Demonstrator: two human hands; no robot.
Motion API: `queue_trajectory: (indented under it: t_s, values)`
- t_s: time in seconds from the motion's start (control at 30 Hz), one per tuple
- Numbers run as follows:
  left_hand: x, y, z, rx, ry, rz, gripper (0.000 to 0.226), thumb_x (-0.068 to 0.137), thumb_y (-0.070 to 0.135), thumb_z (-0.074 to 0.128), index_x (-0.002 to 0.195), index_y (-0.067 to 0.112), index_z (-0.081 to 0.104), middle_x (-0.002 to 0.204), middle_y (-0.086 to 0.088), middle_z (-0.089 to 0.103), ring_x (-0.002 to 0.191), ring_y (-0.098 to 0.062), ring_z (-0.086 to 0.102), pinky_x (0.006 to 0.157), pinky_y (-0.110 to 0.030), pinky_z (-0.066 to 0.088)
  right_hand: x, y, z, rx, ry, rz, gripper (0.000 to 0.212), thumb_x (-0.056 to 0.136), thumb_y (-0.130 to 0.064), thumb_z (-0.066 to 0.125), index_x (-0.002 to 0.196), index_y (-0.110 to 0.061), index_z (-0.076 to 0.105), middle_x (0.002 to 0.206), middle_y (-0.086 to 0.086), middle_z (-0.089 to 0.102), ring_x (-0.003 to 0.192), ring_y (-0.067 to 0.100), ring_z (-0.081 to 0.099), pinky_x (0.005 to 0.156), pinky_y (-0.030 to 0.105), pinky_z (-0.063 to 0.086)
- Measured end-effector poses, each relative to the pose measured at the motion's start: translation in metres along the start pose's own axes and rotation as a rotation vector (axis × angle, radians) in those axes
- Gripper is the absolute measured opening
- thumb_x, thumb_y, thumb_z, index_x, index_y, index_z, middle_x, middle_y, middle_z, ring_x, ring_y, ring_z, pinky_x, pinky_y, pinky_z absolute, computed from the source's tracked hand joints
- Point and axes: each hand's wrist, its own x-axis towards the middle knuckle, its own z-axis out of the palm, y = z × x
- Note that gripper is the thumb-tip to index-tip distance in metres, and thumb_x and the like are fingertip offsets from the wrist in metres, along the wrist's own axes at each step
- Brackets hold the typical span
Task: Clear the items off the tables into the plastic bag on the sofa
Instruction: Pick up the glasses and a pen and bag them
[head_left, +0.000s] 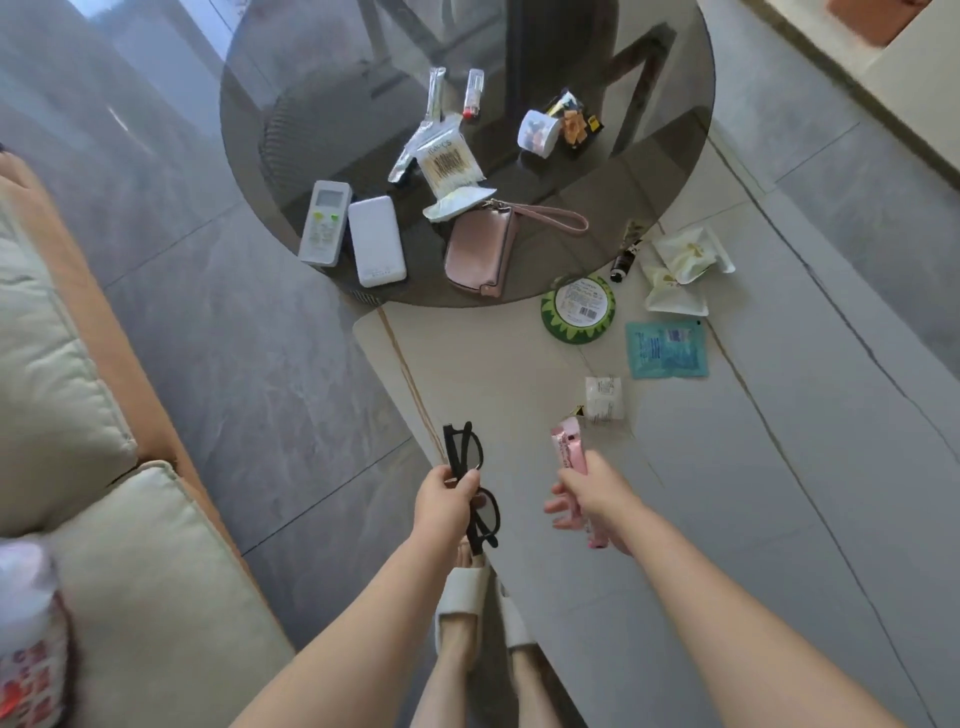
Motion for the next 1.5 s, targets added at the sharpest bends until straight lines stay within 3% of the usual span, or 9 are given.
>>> queue_trajectory:
  t_s: [0.1,0.5,0.63,0.83,0.93,1.07,1.2,1.37,1.5]
  values:
    - [-0.036,0.01,-0.019,-0.096,0.046,0.009,0.019,0.092,0.016,0.059,0.11,0.01,0.056,0.081,-0.002,0.062,0.065,-0.01,0.061,0.051,-0.023,0.048,-0.041,-0.016,0.012,0.071,-0.079,-0.122,0.006,0.089,-0.016,0.047,0.093,-0.015,0.043,0.071,0.005,0.062,0.063,0.024,0.057,0.057,0.03,0.035]
    - [-0.172,0.03,-0.151,-0.44,0.229,0.071,0.029,0.091,0.012,0.061,0.118,0.003,0.056,0.095,-0.011,0.062,0.075,-0.019,0.06,0.063,-0.028,0.05,-0.215,-0.107,0.093,-0.174,-0.386,-0.381,0.021,0.092,-0.002,0.049,0.111,-0.009,0.05,0.088,0.013,0.06,0.047,0.002,0.06,0.041,0.018,0.044]
    - [-0.215,0.014,-0.214,-0.593,0.38,0.08,0.024,0.091,0.01,0.062,0.11,-0.004,0.06,0.08,-0.009,0.058,0.066,-0.02,0.055,0.06,-0.026,0.044,-0.27,-0.124,0.144,-0.268,-0.471,-0.442,0.018,0.093,-0.004,0.05,0.107,-0.014,0.05,0.094,0.012,0.064,0.069,0.016,0.066,0.054,0.026,0.052]
    - [-0.267,-0.028,-0.301,-0.842,0.507,0.11,0.009,0.09,0.008,0.062,0.083,0.004,0.06,0.08,-0.014,0.057,0.07,-0.027,0.056,0.071,-0.034,0.046,-0.336,-0.128,0.234,-0.397,-0.581,-0.506,0.019,0.09,0.001,0.054,0.105,-0.006,0.045,0.087,0.013,0.06,0.052,0.014,0.065,0.041,0.023,0.05]
    - [-0.286,-0.05,-0.343,-0.946,0.567,0.122,0.021,0.09,0.013,0.063,0.106,0.0,0.062,0.102,-0.022,0.064,0.094,-0.033,0.06,0.091,-0.045,0.048,-0.362,-0.124,0.284,-0.466,-0.641,-0.51,0.019,0.088,0.002,0.056,0.103,-0.005,0.048,0.084,0.014,0.062,0.055,0.018,0.066,0.046,0.028,0.053]
    - [-0.305,-0.084,-0.396,-1.011,0.628,0.109,0.023,0.09,0.021,0.062,0.103,0.002,0.063,0.092,-0.015,0.065,0.086,-0.028,0.061,0.073,-0.034,0.05,-0.394,-0.114,0.349,-0.509,-0.722,-0.519,0.014,0.087,0.006,0.056,0.094,-0.006,0.052,0.072,0.012,0.064,0.053,0.018,0.067,0.044,0.027,0.052]
    - [-0.309,-0.114,-0.446,-1.044,0.605,0.064,0.031,0.09,0.026,0.06,0.113,0.006,0.061,0.113,-0.015,0.065,0.106,-0.032,0.061,0.098,-0.044,0.048,-0.417,-0.106,0.406,-0.561,-0.75,-0.493,0.013,0.088,0.005,0.055,0.101,0.003,0.054,0.073,0.015,0.064,0.058,0.022,0.069,0.051,0.034,0.057]
    - [-0.296,-0.129,-0.498,-1.063,0.559,0.008,0.013,0.086,0.009,0.052,0.095,0.002,0.058,0.093,-0.021,0.063,0.083,-0.033,0.06,0.063,-0.031,0.048,-0.431,-0.107,0.468,-0.678,-0.731,-0.459,0.018,0.087,0.006,0.055,0.104,0.009,0.055,0.082,0.019,0.061,0.063,0.023,0.068,0.058,0.038,0.058]
    - [-0.284,-0.129,-0.516,-1.056,0.482,-0.03,0.012,0.084,0.003,0.045,0.094,0.004,0.051,0.095,-0.021,0.059,0.088,-0.036,0.058,0.059,-0.03,0.046,-0.429,-0.113,0.498,-0.749,-0.649,-0.421,0.021,0.089,0.006,0.049,0.11,0.012,0.051,0.086,0.021,0.057,0.063,0.024,0.062,0.048,0.031,0.055]
